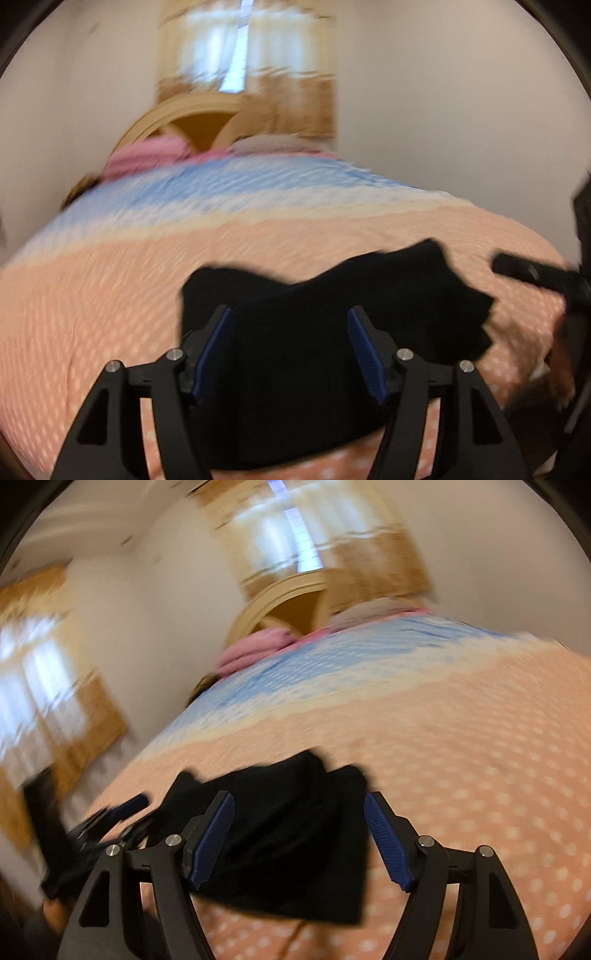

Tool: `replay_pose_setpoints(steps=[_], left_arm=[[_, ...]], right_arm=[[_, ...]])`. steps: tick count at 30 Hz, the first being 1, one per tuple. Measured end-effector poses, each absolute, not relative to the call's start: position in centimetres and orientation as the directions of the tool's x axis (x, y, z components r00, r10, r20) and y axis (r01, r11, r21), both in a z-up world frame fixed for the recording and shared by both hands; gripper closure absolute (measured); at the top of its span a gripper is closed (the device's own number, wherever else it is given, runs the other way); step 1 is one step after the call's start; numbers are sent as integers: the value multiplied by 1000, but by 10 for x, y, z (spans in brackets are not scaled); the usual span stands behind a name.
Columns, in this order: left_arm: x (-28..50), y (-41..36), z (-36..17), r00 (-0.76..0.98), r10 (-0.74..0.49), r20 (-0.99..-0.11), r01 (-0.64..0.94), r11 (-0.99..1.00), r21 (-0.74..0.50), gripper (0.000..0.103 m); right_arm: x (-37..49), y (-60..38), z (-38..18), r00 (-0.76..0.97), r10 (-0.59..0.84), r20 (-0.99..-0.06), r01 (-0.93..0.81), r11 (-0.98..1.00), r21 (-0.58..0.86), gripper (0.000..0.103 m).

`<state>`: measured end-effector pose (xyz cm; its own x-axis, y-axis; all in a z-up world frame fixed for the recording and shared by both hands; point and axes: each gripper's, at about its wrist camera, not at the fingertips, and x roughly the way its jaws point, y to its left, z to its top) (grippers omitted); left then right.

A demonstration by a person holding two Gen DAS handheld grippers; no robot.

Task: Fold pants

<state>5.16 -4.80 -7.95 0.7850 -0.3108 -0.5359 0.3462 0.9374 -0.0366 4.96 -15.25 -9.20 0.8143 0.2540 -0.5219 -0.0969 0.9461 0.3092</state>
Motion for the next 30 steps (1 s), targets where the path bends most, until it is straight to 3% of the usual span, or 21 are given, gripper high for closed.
replay_pose_setpoints(steps=[3,5,6,7,9,16,21,23,25,27,30], left_arm=[[55,-36,-93,792,-261,-551,291,956,-35,30],[56,-33,-98,798,-238,-554,261,965,-39,10],[55,-32,-99,802,-227,-552,246,968,-41,5],[54,-30,-100,805,-224,-549,239,970,-45,2],[54,-28,-101,804,-223,-551,234,971,-52,2],[81,-23,-107,802,-190,-566,208,978,-34,0],[97,-14,-92,821,-168,-546,175,984,-40,0],[102,-16,-87,831,-164,-532,184,983,-16,0],[111,-21,-86,827,-161,-539,197,980,9,0],[119,-27,-89,820,-151,-552,202,979,32,0],[133,-36,-97,794,-145,-591,214,976,48,0]], right_arm=[[62,-141,-111,765,225,-603,-71,961,268,29],[67,-146,-121,721,259,-643,-74,951,300,51],[66,-150,-123,708,276,-650,-77,945,318,76],[65,-154,-121,711,278,-646,-77,944,321,83],[60,-160,-116,718,290,-632,-84,939,334,86],[57,-188,-141,650,318,-691,-10,912,411,86],[49,-180,-124,683,259,-683,-33,945,324,80],[48,-171,-113,708,191,-680,-24,969,247,73],[46,-166,-102,739,134,-660,-4,981,194,57],[47,-167,-90,764,119,-634,-4,984,180,47],[62,-173,-79,775,147,-615,-13,976,216,46]])
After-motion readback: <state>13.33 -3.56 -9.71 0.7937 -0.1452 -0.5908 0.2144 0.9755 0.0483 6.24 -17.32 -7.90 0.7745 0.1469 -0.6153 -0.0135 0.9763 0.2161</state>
